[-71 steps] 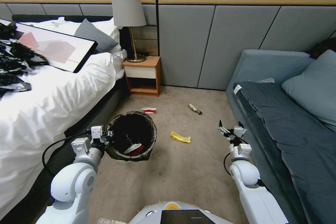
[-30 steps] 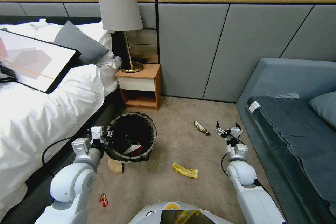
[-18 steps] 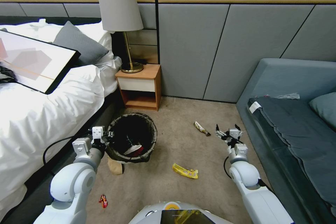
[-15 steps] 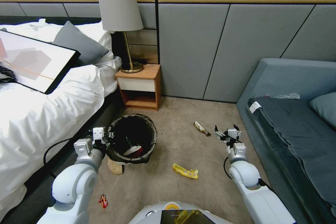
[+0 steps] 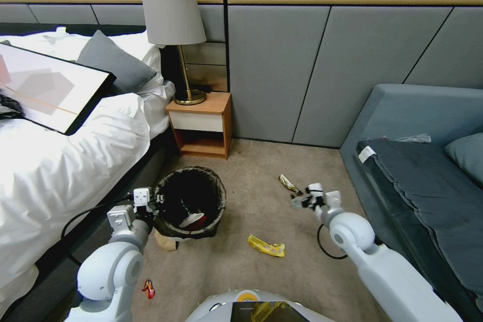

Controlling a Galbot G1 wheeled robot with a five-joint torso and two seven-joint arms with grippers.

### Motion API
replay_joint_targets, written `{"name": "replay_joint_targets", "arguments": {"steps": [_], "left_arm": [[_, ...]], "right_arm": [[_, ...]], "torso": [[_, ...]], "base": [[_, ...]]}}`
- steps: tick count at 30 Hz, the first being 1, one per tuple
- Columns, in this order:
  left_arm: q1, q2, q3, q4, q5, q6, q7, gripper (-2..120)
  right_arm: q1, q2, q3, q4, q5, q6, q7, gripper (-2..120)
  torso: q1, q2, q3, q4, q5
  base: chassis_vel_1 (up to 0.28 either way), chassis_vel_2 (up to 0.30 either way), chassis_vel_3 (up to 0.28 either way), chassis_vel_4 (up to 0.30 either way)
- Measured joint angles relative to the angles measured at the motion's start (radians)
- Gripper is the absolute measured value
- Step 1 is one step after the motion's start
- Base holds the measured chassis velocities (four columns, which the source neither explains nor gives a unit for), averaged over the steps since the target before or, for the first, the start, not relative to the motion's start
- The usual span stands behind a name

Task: Pick up the trash bin, then pick up the garbage from the floor and place it into the trash bin.

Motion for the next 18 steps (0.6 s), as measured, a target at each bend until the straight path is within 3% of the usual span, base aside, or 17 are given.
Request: {"name": "replay_joint_targets", "arguments": {"steps": [7,9,18], "left_arm": [[-0.002,-0.009,0.01,0.007,0.016,0.0,0.004,4],[-0.002,-0.018,0.012,0.009,0.026,0.0,0.006,4],[-0.004,-0.036,0.013,0.025,0.046,0.0,0.018,4]], "right_arm": [[0.104,-0.042,-0.154,-0.028,0.105,0.006,0.01,100],[0.142,-0.049,-0.239,-0.072,0.121,0.008,0.008,100],[0.171,-0.008,-0.34,-0.155,0.12,0.01,-0.012,100]], "torso": [[0.0,0.0,0.0,0.0001,0.0005],[0.0,0.0,0.0,0.0002,0.0001],[0.0,0.0,0.0,0.0,0.0003]], "base": [[0.0,0.0,0.0,0.0],[0.0,0.0,0.0,0.0],[0.0,0.0,0.0,0.0]]}}
